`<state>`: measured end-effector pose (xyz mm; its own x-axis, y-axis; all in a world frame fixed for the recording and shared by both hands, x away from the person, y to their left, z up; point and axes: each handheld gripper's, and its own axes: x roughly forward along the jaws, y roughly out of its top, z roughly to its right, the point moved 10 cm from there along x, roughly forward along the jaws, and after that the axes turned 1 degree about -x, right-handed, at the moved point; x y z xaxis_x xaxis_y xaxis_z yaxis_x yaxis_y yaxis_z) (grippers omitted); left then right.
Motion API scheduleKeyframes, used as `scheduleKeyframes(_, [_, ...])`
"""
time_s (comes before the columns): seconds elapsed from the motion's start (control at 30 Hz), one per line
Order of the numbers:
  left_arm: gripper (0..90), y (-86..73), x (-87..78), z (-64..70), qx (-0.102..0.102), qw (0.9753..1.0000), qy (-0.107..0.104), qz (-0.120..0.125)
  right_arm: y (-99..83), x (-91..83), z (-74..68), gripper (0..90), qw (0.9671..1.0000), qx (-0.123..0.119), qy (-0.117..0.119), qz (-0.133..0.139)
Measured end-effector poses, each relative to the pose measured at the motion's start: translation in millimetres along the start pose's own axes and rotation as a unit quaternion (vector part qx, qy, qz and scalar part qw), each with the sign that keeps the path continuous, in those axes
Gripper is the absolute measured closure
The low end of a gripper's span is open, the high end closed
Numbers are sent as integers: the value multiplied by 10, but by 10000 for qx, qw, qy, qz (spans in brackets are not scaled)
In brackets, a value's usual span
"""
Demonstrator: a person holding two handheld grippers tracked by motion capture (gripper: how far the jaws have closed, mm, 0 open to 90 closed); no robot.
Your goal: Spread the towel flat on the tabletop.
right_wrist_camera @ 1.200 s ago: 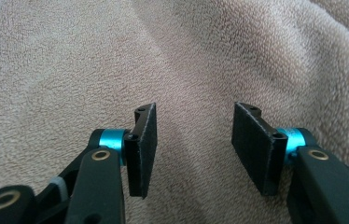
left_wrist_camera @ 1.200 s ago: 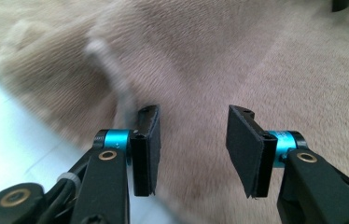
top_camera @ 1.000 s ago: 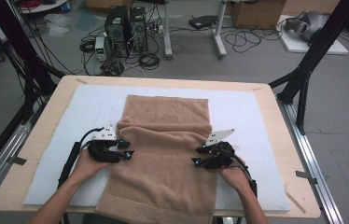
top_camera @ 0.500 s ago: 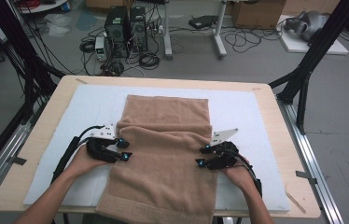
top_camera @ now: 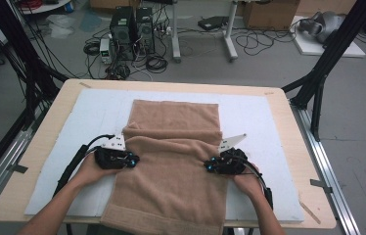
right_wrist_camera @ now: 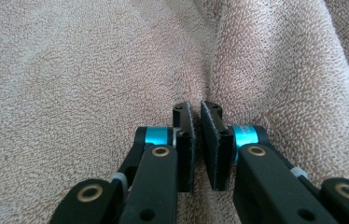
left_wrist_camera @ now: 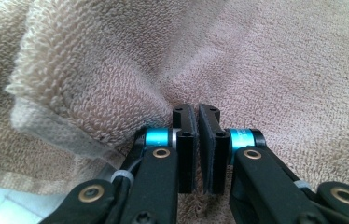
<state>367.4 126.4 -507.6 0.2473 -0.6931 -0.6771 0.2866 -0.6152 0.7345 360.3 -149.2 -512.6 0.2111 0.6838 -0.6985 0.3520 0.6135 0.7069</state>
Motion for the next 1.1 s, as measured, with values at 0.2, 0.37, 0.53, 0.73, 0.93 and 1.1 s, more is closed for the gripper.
scheduleKeyframes(0.2, [857,139,-533,552,234,9969,-650,374,98,-288,-400,849,9986,-298,404,134])
scheduleKeyframes(0.37, [626,322,-896,739,391,9936,-631,852,387,-728,-791,685,9928,-569,756,735])
scheduleKeyframes(0.53, [574,318,-630,581,320,9963,-349,720,484,-577,-562,616,9962,-615,343,519])
scheduleKeyframes(0.73, [568,207,-291,161,-73,9990,221,376,305,-149,-138,560,9995,-269,-122,-52])
scheduleKeyframes(0.93, [626,-9,-25,51,-324,9992,100,-208,141,117,-1,583,9988,-106,-173,-445])
scheduleKeyframes(1.1, [834,-47,-37,135,-270,9996,61,-57,135,114,-56,819,9987,-199,-39,-478])
